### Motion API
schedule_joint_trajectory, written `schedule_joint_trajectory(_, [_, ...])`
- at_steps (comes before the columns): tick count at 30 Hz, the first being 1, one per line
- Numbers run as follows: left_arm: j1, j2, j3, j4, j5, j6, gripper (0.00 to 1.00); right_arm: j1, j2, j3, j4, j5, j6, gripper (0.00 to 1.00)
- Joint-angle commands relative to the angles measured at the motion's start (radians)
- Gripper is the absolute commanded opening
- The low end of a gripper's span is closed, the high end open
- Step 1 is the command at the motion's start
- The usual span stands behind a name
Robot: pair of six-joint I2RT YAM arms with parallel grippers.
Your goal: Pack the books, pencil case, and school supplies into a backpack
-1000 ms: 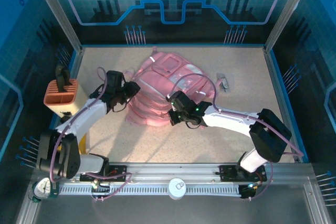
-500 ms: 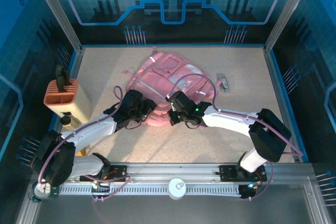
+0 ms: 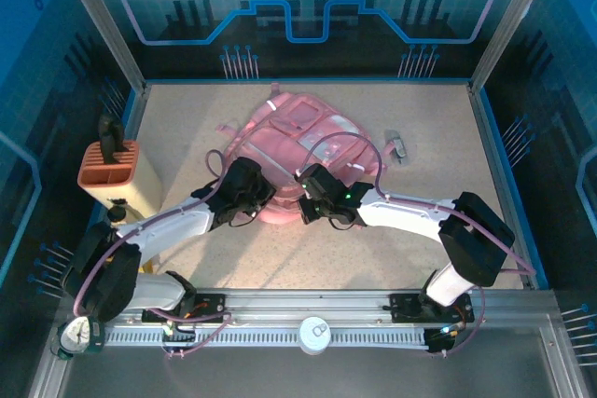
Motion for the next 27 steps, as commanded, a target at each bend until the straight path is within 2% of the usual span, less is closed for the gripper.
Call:
schedule_joint_trajectory(1, [0.049,-0.092,0.003,-0.097,-0.098,0.083,0.00,-0.026,-0.039,-0.032,-0.072,0.058,-0.014,0.00])
schedule_joint_trajectory(10, [0.232,-0.164,-0.022,-0.199,0.005,0.247,0.00,-0.158,-0.017,-0.009,-0.124,0.055,-0.071,0.00])
schedule_joint_trajectory(13, [0.255,-0.162,-0.017,-0.199,0.028,0.285,0.00,-0.201,0.002,0.022,-0.137,0.033,-0.069,0.00])
schedule_joint_trajectory(15, [0.256,-0.147,-0.006,-0.194,0.048,0.295,0.00,-0.204,0.009,0.039,-0.141,0.026,-0.070,0.00])
schedule_joint_trajectory(19, [0.256,-0.115,0.008,-0.182,0.096,0.304,0.00,-0.191,0.002,0.049,-0.123,-0.063,-0.058,0.00])
schedule_joint_trajectory(20, [0.254,-0.112,0.010,-0.178,0.100,0.306,0.00,-0.188,-0.001,0.052,-0.124,-0.068,-0.054,0.06])
schedule_joint_trajectory(21, [0.255,-0.112,0.010,-0.173,0.104,0.311,0.00,-0.189,-0.007,0.055,-0.130,-0.071,-0.045,0.17])
schedule_joint_trajectory(22, [0.254,-0.113,0.015,-0.175,0.111,0.318,0.00,-0.196,-0.017,0.058,-0.140,-0.084,-0.035,0.22])
schedule_joint_trajectory(27, [0.235,-0.166,0.023,-0.219,0.092,0.349,0.34,-0.233,-0.091,0.047,-0.105,-0.221,0.023,0.45])
